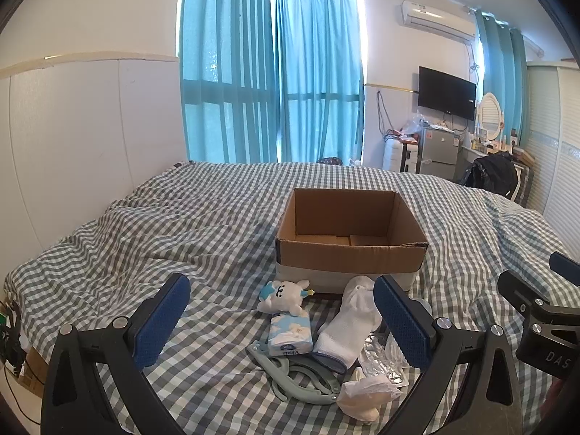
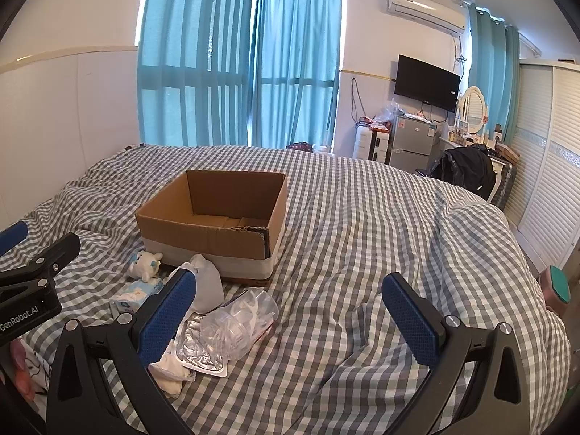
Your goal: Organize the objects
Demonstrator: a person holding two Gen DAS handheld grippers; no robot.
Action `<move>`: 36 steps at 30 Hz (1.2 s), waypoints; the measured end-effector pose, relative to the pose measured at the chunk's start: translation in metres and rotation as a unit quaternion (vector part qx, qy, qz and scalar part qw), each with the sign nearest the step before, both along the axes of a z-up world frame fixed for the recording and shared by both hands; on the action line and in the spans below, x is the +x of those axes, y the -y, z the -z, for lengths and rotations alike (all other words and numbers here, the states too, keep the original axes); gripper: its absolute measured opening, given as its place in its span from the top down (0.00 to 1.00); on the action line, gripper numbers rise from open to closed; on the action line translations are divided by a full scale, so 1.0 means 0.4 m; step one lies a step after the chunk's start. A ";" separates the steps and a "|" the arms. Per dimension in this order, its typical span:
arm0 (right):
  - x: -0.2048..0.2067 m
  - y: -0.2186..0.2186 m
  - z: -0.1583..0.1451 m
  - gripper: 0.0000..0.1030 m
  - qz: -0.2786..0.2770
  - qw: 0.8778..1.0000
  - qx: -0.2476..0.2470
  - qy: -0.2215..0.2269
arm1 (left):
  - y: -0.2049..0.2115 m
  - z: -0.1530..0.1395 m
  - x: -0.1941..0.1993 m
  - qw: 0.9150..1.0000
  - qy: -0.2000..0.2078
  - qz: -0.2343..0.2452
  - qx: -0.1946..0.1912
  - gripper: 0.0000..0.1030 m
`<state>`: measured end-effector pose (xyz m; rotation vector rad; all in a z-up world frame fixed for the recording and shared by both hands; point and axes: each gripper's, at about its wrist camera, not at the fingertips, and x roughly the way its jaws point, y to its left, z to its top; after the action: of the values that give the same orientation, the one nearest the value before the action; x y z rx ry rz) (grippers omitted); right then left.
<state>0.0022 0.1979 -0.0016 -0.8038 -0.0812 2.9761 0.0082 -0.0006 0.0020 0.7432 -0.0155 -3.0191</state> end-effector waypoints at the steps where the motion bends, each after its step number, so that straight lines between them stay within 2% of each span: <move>1: 0.000 0.001 -0.001 0.00 0.000 1.000 0.001 0.000 | 0.001 -0.001 0.000 1.000 0.001 0.002 0.002 0.00; 21: 0.002 0.006 -0.004 0.00 -0.004 1.000 0.003 -0.001 | 0.023 -0.004 -0.003 1.000 0.004 -0.005 0.016 0.00; 36: 0.002 0.008 -0.011 0.00 -0.015 1.000 0.009 0.001 | 0.027 -0.007 0.003 1.000 -0.008 -0.002 0.009 0.00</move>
<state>0.0031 0.1948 0.0029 -0.8094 -0.1218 2.9983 0.0094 -0.0115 0.0050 0.7187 0.0140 -3.0247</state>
